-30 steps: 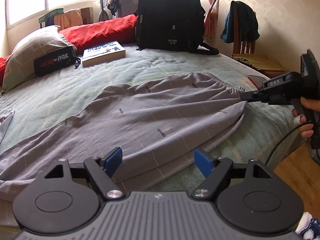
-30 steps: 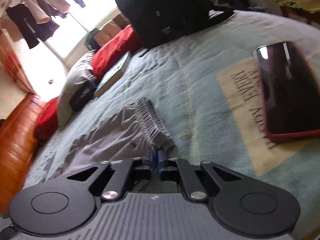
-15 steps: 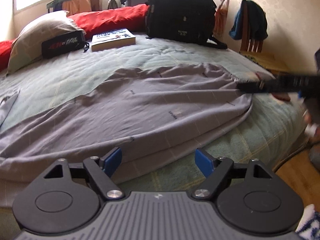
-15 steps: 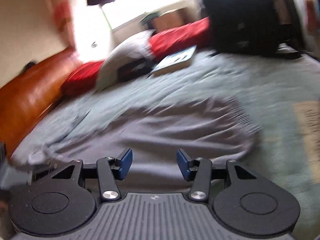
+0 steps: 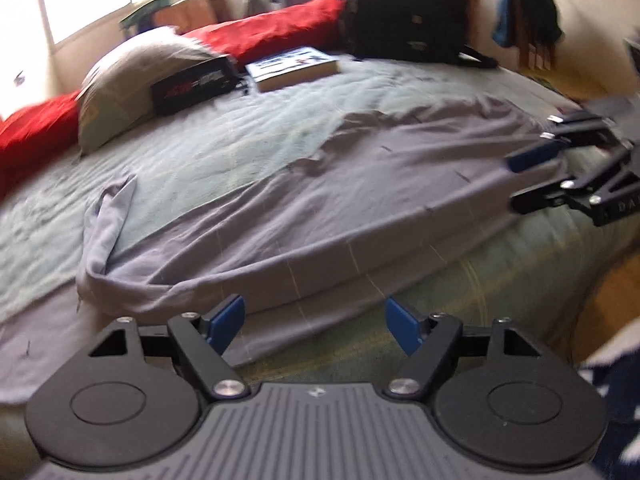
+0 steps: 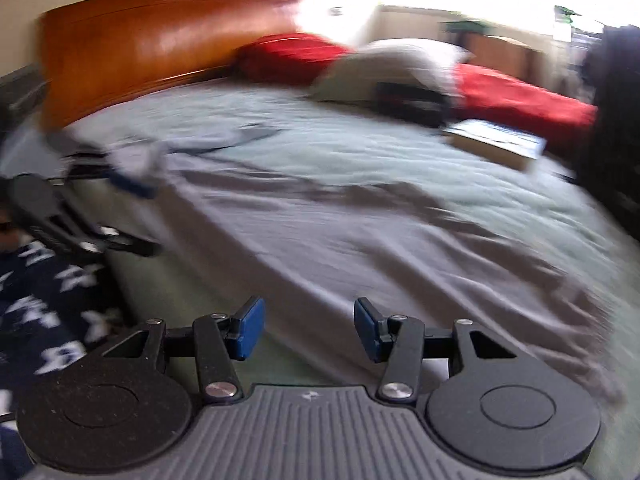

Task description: Fold clothes

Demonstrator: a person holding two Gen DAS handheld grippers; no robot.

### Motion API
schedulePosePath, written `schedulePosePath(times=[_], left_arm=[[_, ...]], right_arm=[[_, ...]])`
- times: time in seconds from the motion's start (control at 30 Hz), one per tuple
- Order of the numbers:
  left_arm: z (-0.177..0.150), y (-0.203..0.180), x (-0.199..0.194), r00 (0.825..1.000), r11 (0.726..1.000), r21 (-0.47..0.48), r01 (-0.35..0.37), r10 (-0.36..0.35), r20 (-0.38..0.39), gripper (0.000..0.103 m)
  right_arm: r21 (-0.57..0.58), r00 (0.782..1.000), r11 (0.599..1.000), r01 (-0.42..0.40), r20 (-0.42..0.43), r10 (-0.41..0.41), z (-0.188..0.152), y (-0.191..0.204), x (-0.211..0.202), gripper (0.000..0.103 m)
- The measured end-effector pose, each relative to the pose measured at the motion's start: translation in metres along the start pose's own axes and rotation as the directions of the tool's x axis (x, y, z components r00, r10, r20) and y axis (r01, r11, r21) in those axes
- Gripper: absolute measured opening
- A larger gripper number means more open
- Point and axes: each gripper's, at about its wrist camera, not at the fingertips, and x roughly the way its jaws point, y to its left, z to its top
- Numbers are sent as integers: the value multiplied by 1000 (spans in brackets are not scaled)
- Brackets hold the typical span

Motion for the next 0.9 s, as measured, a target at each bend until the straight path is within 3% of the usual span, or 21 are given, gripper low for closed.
schedulePosePath(times=[0.13,0.23,0.43,0.5,0.57,0.67,0.83,0.9], left_arm=[[5,-2,4,999,999,19,44,-44,25,78],[9,-5,8,997,997,45,64,-66,41,79],[12,-12,11,995,984,171,51,-65,77,78],[13,-17,14,994,973,228,35,-57,91,78],[15,-21,18,993,962,274,11,-43,109,78],[18,-27,24,993,948,318,-18,-21,117,78],[16,-43,32,987,902,425,-79,12,158,78],[14,-51,38,977,869,468,-161,73,199,78]], right_arm=[[-68,991,989,-132,-30,130,16,16,27,52],[-105,981,977,-186,-76,179,24,19,48,37],[-160,980,971,-180,-119,162,31,13,65,34],[-189,981,967,-171,-129,148,31,13,66,30],[-218,982,963,-160,-139,131,31,12,67,15],[-234,984,961,-146,-132,117,31,12,65,3],[-199,984,965,-172,-89,157,37,10,49,2],[-193,981,963,-187,-77,176,39,10,40,2]])
